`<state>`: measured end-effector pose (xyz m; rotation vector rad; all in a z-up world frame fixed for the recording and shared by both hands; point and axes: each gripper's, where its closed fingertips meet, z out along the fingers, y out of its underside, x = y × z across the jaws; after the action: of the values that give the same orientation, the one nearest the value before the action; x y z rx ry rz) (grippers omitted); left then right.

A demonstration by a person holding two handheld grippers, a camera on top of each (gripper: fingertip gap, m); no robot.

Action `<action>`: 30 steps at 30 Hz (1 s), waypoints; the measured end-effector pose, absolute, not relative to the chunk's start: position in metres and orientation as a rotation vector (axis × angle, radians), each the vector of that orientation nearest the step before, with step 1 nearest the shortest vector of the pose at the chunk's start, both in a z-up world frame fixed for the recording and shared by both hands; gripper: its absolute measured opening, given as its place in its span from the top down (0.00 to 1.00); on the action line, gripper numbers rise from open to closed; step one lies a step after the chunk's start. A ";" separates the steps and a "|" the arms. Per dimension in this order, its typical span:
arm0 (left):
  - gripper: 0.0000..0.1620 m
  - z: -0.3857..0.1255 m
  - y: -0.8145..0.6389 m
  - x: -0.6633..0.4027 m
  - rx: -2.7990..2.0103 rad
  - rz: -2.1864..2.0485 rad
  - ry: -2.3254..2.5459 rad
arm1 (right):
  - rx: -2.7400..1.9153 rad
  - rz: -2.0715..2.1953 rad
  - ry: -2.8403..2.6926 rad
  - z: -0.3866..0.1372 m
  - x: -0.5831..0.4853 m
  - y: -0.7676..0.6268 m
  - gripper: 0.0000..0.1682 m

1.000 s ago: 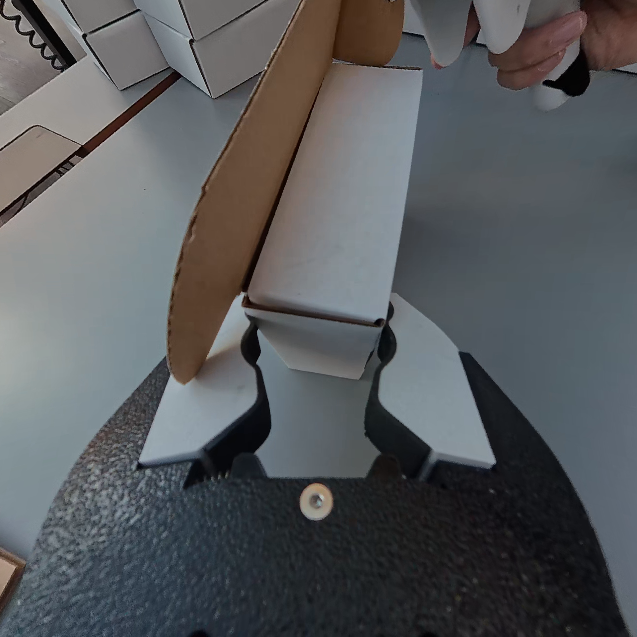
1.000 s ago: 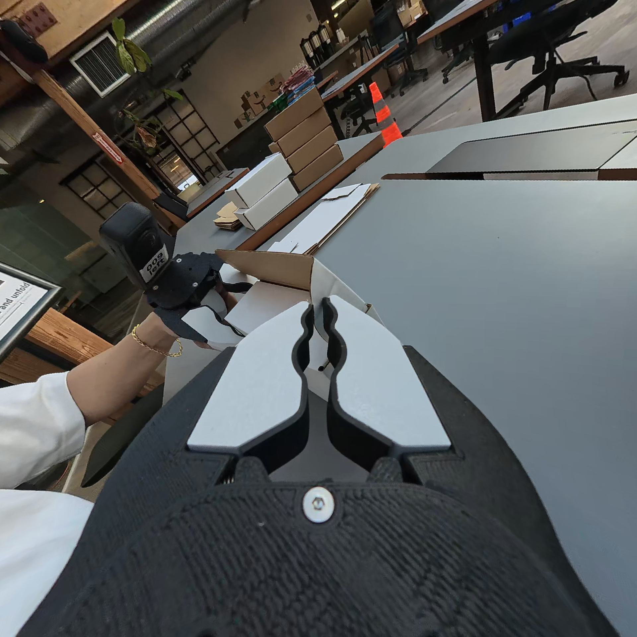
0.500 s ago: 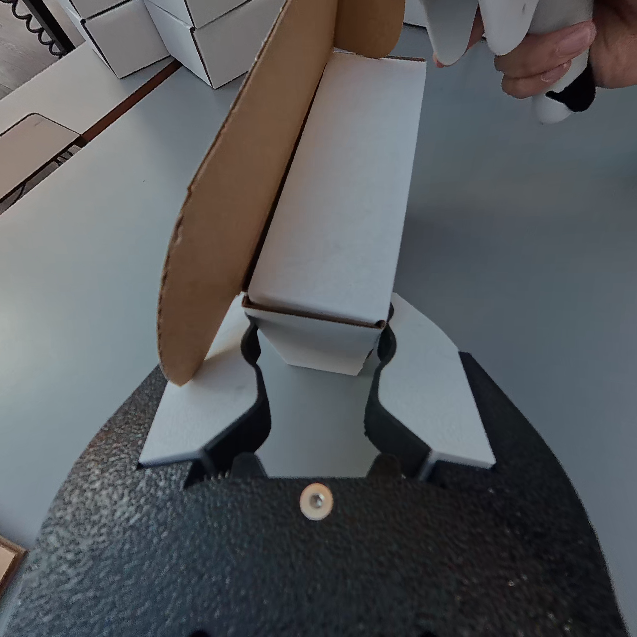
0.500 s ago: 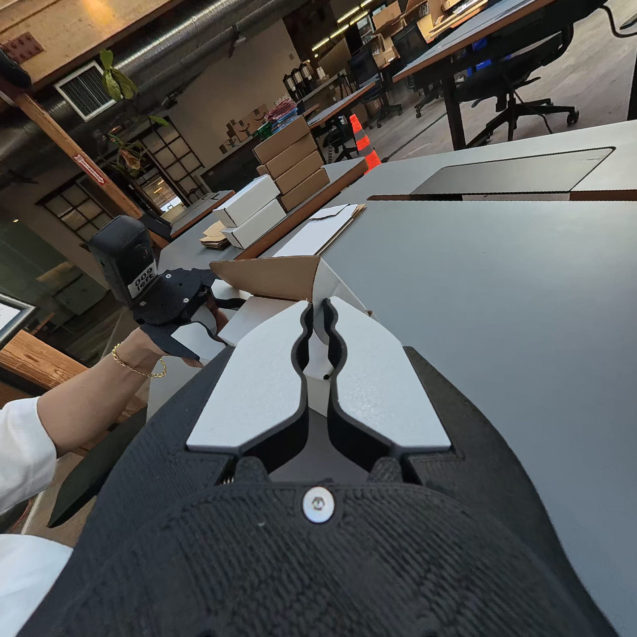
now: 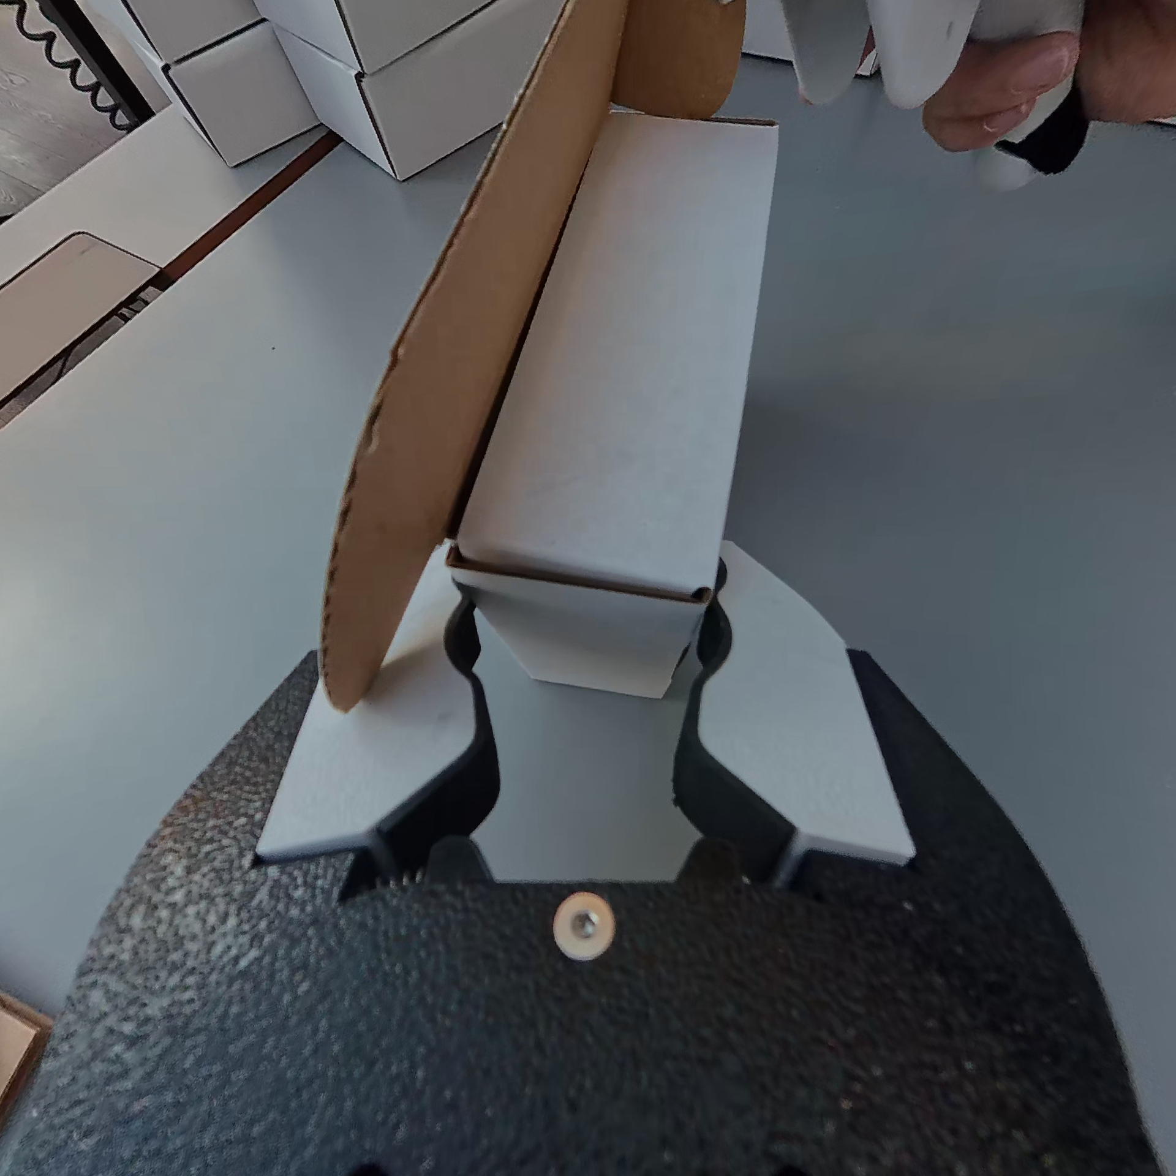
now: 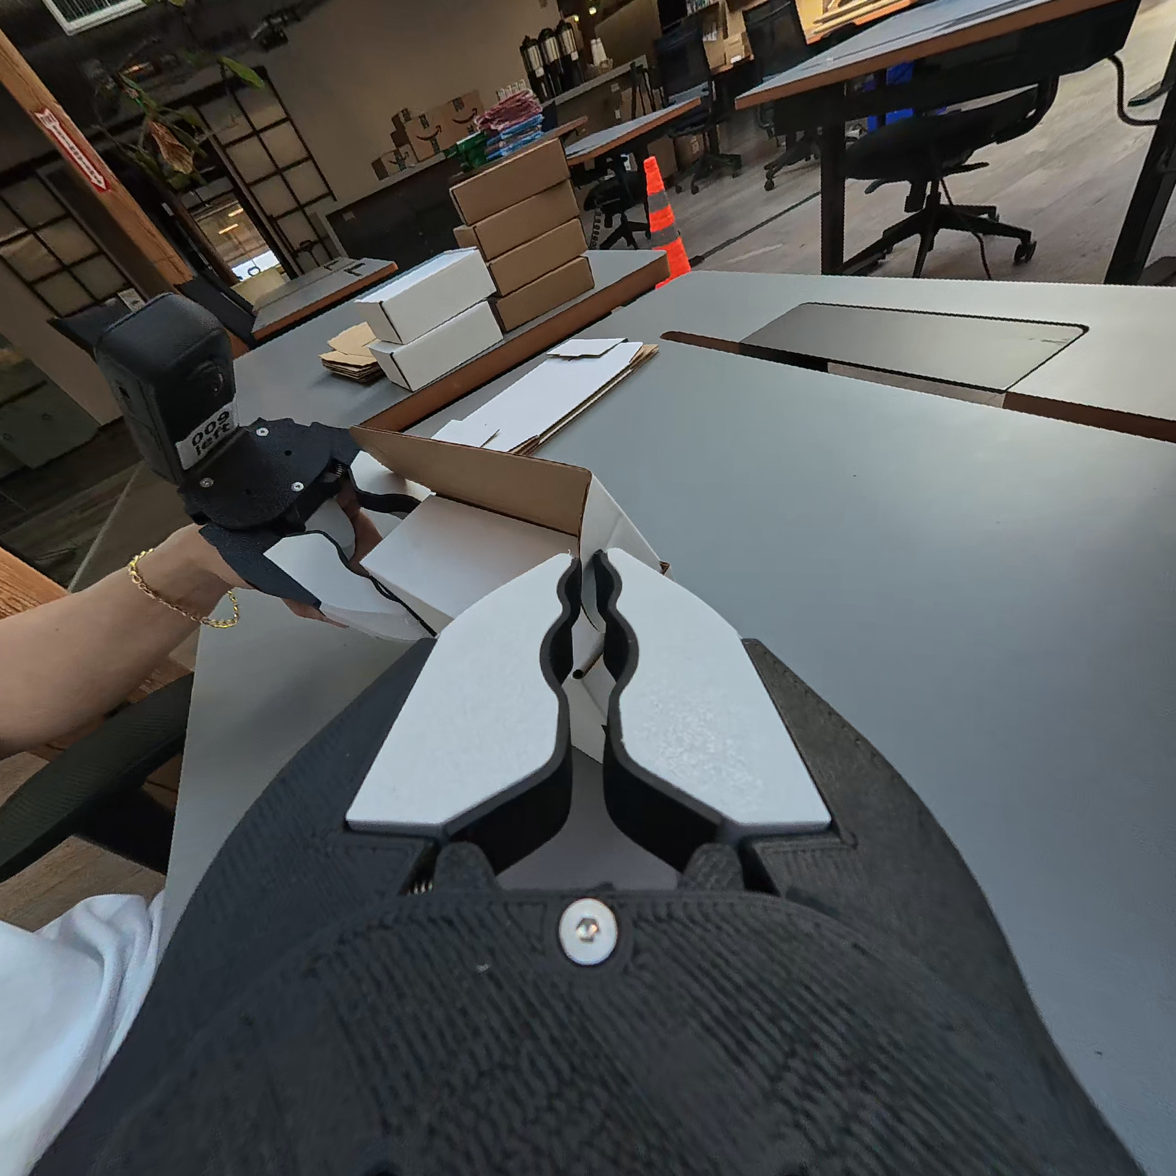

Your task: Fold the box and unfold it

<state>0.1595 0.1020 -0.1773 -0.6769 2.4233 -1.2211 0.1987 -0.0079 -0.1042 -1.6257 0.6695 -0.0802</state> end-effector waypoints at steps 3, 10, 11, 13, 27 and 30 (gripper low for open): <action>0.58 -0.177 0.102 0.160 -0.675 -1.224 2.427 | -1.617 -0.077 0.675 -0.104 0.198 -0.008 0.97; 0.58 -0.178 0.102 0.160 -0.675 -1.227 2.439 | -1.697 -0.098 0.651 -0.107 0.196 -0.009 0.97; 0.58 -0.178 0.102 0.160 -0.683 -1.228 2.442 | -1.701 -0.107 0.657 -0.108 0.196 -0.009 0.97; 0.58 -0.178 0.102 0.161 -0.687 -1.237 2.442 | -1.724 -0.142 0.658 -0.111 0.196 -0.009 0.97; 0.56 -0.172 0.109 0.156 -0.614 -1.293 2.327 | -1.709 -0.299 0.755 -0.113 0.207 -0.006 0.99; 0.56 -0.153 0.124 0.148 -0.602 -1.377 2.237 | -1.709 -0.327 0.759 -0.113 0.207 -0.006 0.99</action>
<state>0.1475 0.1239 -0.1531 -0.6018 2.2372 -1.3772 0.2070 -0.0058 -0.1134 -1.7092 0.7593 -0.3272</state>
